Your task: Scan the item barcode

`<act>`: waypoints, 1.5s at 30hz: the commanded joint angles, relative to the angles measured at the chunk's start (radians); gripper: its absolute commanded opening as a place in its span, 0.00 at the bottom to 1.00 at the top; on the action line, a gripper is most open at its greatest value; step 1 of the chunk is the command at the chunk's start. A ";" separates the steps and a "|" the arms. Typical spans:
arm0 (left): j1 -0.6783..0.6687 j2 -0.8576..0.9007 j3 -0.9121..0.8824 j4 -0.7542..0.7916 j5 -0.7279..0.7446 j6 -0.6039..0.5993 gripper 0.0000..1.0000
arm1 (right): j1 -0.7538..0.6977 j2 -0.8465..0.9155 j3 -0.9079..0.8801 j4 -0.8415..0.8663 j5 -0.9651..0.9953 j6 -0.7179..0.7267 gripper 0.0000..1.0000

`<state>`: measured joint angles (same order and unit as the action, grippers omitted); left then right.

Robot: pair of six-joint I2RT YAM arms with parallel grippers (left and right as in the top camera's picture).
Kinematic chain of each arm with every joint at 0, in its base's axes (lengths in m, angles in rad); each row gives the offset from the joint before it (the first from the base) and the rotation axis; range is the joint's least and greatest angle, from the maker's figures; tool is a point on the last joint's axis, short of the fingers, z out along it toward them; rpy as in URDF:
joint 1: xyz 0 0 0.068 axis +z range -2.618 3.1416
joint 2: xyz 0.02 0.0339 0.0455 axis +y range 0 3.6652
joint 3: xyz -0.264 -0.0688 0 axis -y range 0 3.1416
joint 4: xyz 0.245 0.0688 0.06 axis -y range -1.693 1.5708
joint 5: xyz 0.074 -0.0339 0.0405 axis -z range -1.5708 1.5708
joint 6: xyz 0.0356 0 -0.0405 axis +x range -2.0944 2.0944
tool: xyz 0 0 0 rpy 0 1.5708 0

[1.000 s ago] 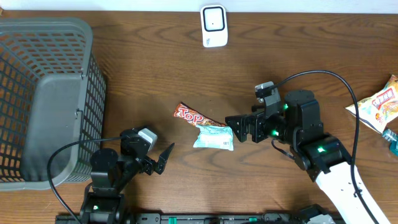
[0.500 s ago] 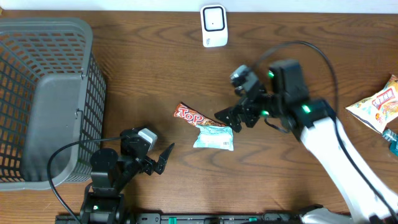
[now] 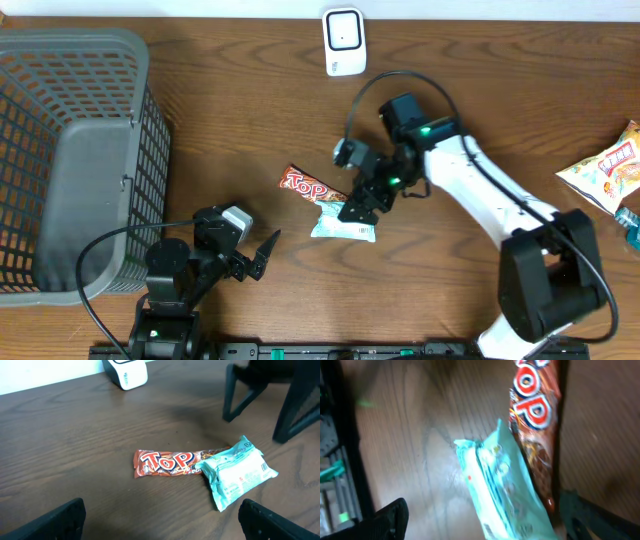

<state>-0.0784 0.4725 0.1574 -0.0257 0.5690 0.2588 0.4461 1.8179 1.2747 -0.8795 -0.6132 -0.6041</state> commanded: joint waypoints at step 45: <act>0.003 -0.002 -0.003 0.003 -0.005 -0.009 0.98 | 0.080 0.186 0.134 -0.119 0.142 0.064 0.01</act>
<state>-0.0784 0.4725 0.1574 -0.0257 0.5690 0.2588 0.5343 1.9984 1.3266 -0.9710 -0.4824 -0.6102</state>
